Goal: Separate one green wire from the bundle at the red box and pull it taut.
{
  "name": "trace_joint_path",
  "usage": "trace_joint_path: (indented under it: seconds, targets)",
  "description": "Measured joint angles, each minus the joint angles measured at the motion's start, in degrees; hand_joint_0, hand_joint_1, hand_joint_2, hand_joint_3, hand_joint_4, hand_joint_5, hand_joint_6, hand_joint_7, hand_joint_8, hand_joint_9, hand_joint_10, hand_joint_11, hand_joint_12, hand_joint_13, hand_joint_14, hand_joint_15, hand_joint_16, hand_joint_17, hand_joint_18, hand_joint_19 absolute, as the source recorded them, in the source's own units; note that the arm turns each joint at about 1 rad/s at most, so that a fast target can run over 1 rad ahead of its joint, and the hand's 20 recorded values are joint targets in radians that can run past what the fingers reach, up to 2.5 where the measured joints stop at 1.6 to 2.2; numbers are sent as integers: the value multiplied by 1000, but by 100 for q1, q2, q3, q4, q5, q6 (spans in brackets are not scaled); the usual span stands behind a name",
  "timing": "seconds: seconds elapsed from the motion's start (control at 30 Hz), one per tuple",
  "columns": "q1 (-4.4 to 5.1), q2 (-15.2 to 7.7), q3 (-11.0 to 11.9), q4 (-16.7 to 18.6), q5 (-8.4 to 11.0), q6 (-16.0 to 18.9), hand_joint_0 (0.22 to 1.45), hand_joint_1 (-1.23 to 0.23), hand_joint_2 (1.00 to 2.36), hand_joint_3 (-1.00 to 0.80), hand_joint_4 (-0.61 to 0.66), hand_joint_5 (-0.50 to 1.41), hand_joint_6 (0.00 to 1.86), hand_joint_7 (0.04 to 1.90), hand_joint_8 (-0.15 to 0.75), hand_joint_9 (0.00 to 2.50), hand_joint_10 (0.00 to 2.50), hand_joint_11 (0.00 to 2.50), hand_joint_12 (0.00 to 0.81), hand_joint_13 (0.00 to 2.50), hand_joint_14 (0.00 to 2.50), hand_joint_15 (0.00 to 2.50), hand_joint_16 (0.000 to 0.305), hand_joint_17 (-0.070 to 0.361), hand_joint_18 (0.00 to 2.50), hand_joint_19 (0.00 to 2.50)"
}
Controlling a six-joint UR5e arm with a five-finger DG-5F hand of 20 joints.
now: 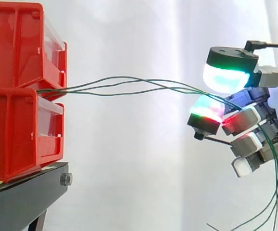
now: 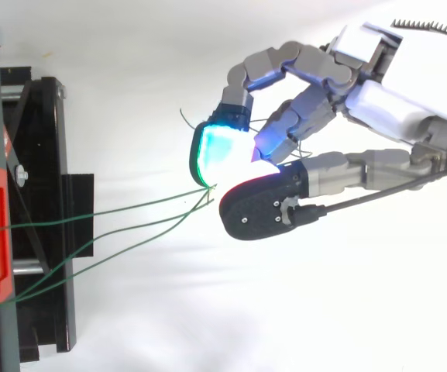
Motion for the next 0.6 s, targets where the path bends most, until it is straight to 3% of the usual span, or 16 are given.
trace_joint_path:
  seconds: [0.1,0.17,0.3,0.4,0.53,0.6]
  targets:
    - [2,1,0,12,0,0,631,-776,1004,-454,111,-175,886,1021,264,1161,12,1403,378,992,30,1012,53,118,693,774]
    - [3,-1,0,17,0,0,577,-722,1000,-500,109,-179,878,1007,263,1172,12,1398,390,1007,30,1011,53,120,698,781]
    - [3,-3,0,22,0,-12,485,-609,1000,-500,158,-194,865,961,287,1277,0,1550,397,1237,21,1254,60,135,750,798]
    - [3,-3,-1,31,0,-23,449,-564,1000,-500,185,-206,868,927,299,1194,585,1413,404,1401,0,1524,64,144,832,842]
    - [5,-4,-1,36,0,-69,425,-540,1000,-500,219,-215,872,902,318,1091,1218,1179,420,1292,847,1279,67,151,927,915]
    - [7,-4,-4,37,0,-100,424,-539,1000,-500,222,-216,872,894,323,1073,1316,1164,414,1248,1106,1196,67,151,941,940]
